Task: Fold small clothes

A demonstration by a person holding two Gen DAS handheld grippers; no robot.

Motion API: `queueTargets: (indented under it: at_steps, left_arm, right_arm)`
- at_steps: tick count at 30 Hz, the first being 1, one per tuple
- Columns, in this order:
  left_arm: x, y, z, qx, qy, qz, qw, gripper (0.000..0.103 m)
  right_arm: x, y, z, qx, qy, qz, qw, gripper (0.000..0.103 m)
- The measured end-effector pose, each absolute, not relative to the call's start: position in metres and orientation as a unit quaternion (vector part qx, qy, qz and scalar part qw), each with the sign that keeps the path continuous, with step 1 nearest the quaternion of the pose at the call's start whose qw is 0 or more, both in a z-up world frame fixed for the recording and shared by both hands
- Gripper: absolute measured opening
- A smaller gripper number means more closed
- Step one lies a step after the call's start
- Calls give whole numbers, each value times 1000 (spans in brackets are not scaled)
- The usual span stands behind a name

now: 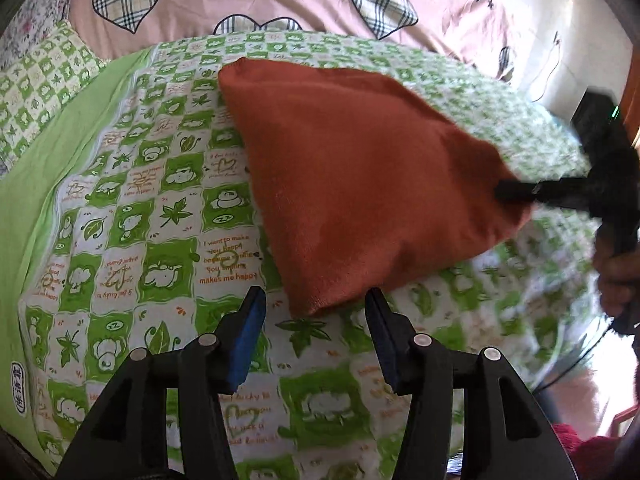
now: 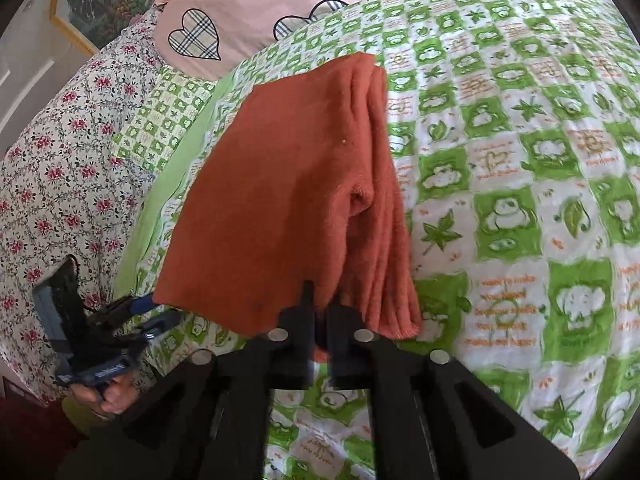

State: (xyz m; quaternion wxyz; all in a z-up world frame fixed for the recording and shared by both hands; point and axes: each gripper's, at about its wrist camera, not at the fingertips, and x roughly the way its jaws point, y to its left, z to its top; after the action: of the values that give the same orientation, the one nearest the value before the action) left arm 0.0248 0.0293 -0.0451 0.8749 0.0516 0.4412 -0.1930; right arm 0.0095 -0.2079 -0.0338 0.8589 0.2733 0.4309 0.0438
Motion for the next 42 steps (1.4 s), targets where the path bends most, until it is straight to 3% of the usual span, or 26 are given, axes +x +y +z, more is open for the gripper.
queueTargets:
  at_steps: [3, 11, 22, 36, 39, 42]
  left_arm:
    - [28, 27, -50, 61, 441, -176, 878, 48]
    - [25, 40, -36, -28, 433, -129, 892, 9]
    - [26, 19, -52, 2, 469, -111, 876, 7]
    - [25, 30, -53, -6, 488, -155, 859, 9]
    - [16, 42, -43, -16, 485, -178, 856, 9]
    - [9, 50, -25, -20, 467, -202, 861, 9]
  right_arm:
    - [15, -209, -11, 266, 409, 59, 871, 5]
    - [20, -211, 39, 220, 373, 75, 898, 5]
    - [16, -224, -38, 141, 471, -11, 871, 5]
    - [6, -227, -52, 177, 478, -24, 860, 5]
    - [1, -230, -46, 192, 479, -28, 856, 9]
    - [-4, -235, -31, 213, 462, -36, 860, 21]
